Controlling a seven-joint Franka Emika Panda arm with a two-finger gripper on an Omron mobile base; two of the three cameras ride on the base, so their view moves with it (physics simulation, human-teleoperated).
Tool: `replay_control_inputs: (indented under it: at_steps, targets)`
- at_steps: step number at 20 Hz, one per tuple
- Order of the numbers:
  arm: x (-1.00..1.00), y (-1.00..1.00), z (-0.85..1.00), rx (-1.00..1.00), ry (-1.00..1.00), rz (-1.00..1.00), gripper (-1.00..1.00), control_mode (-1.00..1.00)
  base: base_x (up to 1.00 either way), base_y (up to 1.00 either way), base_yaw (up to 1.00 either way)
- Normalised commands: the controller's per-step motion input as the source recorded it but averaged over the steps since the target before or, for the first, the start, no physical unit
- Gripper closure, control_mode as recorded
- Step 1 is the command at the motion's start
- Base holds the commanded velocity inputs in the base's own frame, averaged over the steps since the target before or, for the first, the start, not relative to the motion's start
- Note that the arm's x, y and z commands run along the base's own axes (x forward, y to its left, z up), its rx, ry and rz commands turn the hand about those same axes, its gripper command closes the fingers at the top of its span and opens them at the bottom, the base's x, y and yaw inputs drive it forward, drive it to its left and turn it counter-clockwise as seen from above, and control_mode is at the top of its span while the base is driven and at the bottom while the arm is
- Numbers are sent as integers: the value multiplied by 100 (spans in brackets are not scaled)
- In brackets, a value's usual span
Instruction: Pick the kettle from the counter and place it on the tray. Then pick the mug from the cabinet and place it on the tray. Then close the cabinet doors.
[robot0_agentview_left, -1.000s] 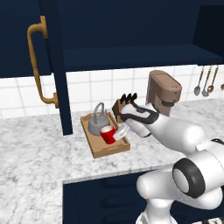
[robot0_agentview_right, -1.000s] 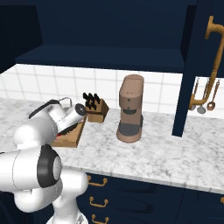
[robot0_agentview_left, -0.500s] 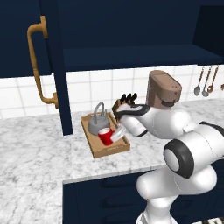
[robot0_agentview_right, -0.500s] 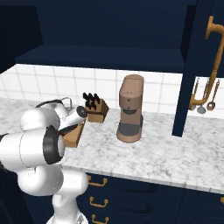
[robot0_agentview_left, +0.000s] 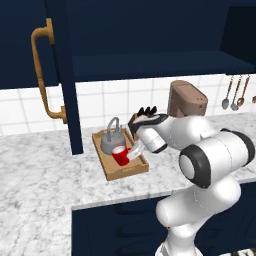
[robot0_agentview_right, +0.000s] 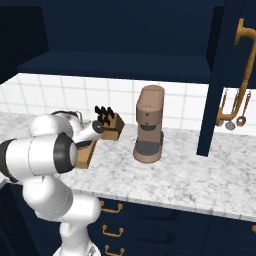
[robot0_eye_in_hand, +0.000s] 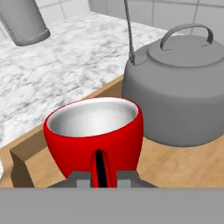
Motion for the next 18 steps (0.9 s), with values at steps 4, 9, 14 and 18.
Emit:
replay_control_inputs:
  at_steps: [4, 9, 14, 18]
  targets:
    - [-2, -1, -34, 0, 0, 1, -100, -100, 0, 0, 0]
    - [-5, -14, -25, 0, 0, 0, -100, -100, 0, 0, 0]
    - [-15, -16, -15, 0, -3, 1, -100, -100, 0, 0, 0]
    - [-6, -7, 14, 0, -10, 1, -100, -100, 0, 0, 0]
